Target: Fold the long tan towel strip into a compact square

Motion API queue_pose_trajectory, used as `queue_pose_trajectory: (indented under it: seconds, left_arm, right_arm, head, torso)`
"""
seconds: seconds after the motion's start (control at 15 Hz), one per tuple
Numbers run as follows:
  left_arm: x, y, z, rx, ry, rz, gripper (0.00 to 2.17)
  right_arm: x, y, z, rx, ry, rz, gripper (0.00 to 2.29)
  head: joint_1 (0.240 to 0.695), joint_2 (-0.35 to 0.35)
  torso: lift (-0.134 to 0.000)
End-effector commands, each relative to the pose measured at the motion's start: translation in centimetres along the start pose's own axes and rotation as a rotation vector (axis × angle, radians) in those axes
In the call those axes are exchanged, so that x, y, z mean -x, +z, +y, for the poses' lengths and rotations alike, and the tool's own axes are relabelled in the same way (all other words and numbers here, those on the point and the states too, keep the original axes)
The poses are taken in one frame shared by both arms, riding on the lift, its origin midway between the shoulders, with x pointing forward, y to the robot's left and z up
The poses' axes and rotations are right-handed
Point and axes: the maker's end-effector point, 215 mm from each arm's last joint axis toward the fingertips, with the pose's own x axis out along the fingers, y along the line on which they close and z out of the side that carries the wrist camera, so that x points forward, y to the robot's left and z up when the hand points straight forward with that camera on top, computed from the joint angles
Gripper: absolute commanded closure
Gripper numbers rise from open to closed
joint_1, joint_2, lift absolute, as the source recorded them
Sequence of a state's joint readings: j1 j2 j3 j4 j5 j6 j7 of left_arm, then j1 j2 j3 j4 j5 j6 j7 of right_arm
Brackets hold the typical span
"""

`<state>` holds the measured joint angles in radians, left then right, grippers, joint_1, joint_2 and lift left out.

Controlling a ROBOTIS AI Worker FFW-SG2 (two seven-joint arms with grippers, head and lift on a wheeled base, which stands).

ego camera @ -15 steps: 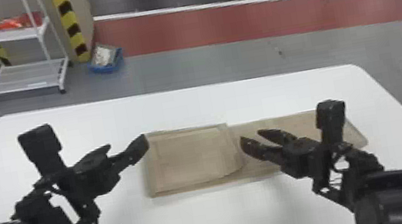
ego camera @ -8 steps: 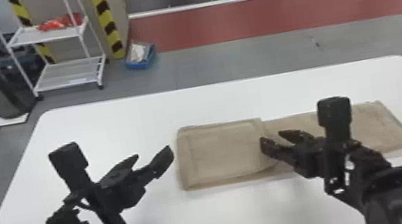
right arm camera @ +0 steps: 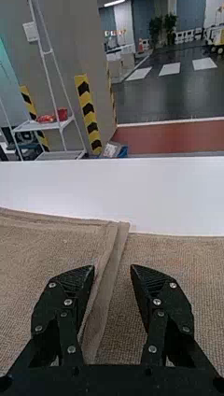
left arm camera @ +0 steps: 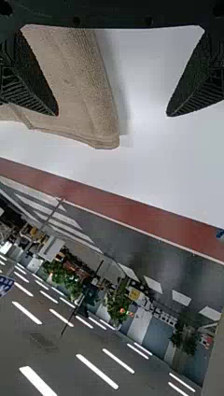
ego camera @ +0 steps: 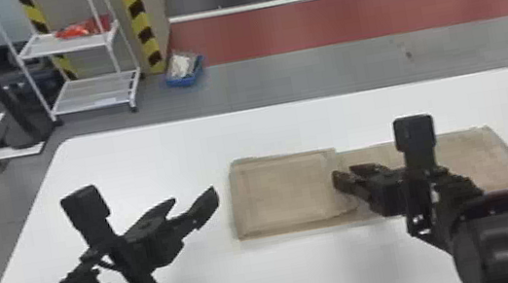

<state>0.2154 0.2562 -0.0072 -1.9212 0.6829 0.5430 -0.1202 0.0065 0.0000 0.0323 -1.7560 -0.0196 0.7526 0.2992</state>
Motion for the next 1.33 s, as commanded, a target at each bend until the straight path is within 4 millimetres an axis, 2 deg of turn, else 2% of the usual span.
queue_pose_trajectory:
  seconds: [0.0, 0.2, 0.33, 0.73, 1.0, 1.13, 1.27]
  left_arm:
    - [0.2, 0.1, -0.1, 0.004, -0.008, -0.008, 0.03]
    - [0.7, 0.2, 0.7, 0.011, 0.0, -0.017, 0.03]
    - [0.8, 0.2, 0.9, 0.012, 0.004, -0.017, 0.03]
    - [0.8, 0.2, 0.9, 0.012, 0.002, -0.017, 0.03]
    - [0.8, 0.2, 0.9, 0.012, 0.004, -0.017, 0.03]
    - [0.8, 0.3, 1.2, 0.012, 0.008, -0.018, 0.03]
    - [0.9, 0.4, 1.7, 0.013, 0.016, -0.021, 0.03]
  right_arm:
    - [-0.7, -0.6, 0.6, 0.007, 0.005, 0.026, 0.7]
    - [-0.9, 0.0, 0.7, 0.014, 0.003, 0.021, 0.71]
    - [-0.9, 0.1, 0.7, 0.012, 0.005, 0.019, 1.02]
    - [-0.7, -0.9, 0.4, -0.018, 0.01, 0.043, 1.03]
    - [1.1, 2.8, 1.4, -0.023, 0.037, -0.076, 1.03]
    - [3.2, 4.8, 0.3, -0.053, 0.031, -0.151, 1.03]
    - [5.9, 7.0, -1.9, -0.087, 0.008, -0.223, 1.03]
  head:
    - [0.695, 0.034]
    - [0.695, 0.041]
    - [0.695, 0.051]
    - [0.695, 0.055]
    - [0.695, 0.057]
    - [0.695, 0.059]
    - [0.695, 0.047]
  torso:
    - [-0.124]
    - [-0.124]
    - [-0.124]
    - [-0.124]
    - [-0.124]
    - [-0.124]
    - [-0.124]
